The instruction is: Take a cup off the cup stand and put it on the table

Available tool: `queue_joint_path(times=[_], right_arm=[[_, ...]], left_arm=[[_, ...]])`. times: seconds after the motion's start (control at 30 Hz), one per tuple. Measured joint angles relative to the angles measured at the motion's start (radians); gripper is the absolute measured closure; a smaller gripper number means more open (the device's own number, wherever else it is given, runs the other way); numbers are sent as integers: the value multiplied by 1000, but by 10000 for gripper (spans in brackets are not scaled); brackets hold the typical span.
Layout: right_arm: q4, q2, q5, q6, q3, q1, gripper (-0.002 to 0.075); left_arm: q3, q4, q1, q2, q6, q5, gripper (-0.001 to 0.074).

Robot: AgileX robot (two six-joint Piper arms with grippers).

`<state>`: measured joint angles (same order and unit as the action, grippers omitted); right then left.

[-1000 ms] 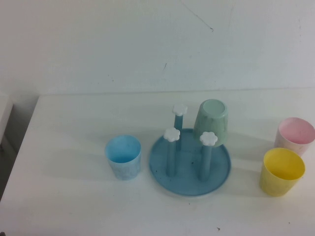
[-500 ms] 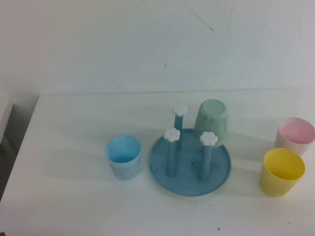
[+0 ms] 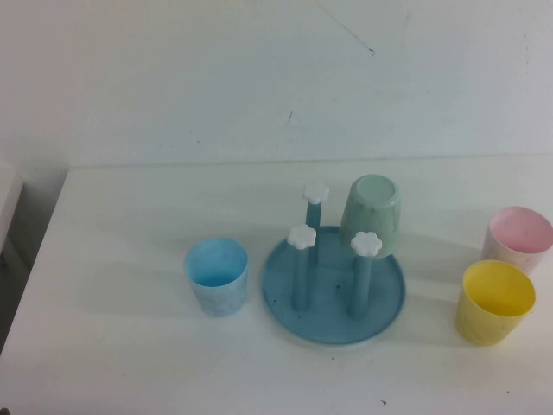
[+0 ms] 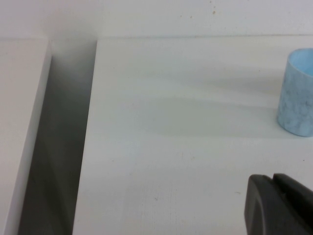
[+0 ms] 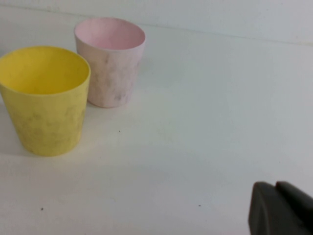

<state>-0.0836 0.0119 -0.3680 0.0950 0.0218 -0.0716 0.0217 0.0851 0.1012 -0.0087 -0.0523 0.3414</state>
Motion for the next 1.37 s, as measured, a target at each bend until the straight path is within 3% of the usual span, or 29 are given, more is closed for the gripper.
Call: queue_joint_path(times=[1.37], right_arm=[[17, 0, 1, 0, 0, 0, 726]], left_arm=[[0, 0, 0, 0, 0, 0, 737]])
